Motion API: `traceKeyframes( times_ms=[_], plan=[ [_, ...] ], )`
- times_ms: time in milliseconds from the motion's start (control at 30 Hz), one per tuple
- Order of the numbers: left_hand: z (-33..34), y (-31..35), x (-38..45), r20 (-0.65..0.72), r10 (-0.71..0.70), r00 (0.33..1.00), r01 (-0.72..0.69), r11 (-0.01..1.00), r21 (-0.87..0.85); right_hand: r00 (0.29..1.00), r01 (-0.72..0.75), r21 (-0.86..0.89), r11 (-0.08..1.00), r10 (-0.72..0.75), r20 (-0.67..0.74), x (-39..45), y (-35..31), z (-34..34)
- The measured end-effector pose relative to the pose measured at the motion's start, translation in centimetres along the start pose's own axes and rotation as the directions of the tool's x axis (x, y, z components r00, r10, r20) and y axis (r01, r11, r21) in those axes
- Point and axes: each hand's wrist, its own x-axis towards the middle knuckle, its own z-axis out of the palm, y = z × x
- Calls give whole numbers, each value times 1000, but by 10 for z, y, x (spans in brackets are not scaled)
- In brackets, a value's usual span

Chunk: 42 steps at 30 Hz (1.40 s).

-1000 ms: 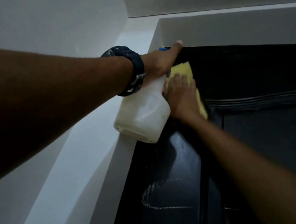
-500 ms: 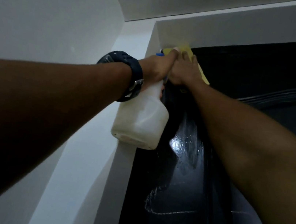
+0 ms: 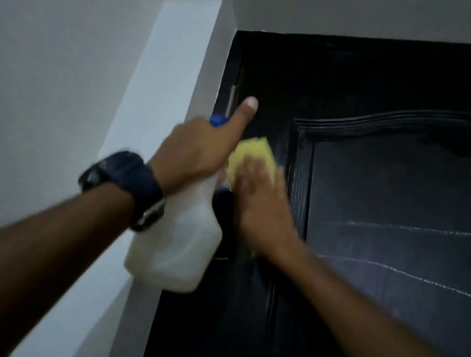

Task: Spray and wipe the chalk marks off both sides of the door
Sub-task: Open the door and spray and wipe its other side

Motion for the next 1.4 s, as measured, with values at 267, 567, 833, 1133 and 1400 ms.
traceKeyframes(
  times_ms=[267, 567, 833, 1133, 1400],
  plan=[
    [6, -25, -71, 5, -116, 993, 115, 983, -143, 961, -227, 33, 973, 229, -153, 109, 33, -8],
    [1, -15, -133, -44, -217, 975, 204, 958, -201, 992, 97, 150, 984, -109, 69, -124, -84, 41],
    [19, -38, -162, -18, -311, 950, 299, 926, -229, 992, -107, 65, 992, 110, -57, -5, -39, 23],
    [17, -31, -187, -27, -326, 945, 308, 914, -263, 994, 57, 125, 991, -68, 86, -190, -114, 54],
    [26, -45, -187, -18, -365, 931, 348, 902, -255, 973, -211, -5, 977, 210, -93, -12, -32, 7]
  ],
)
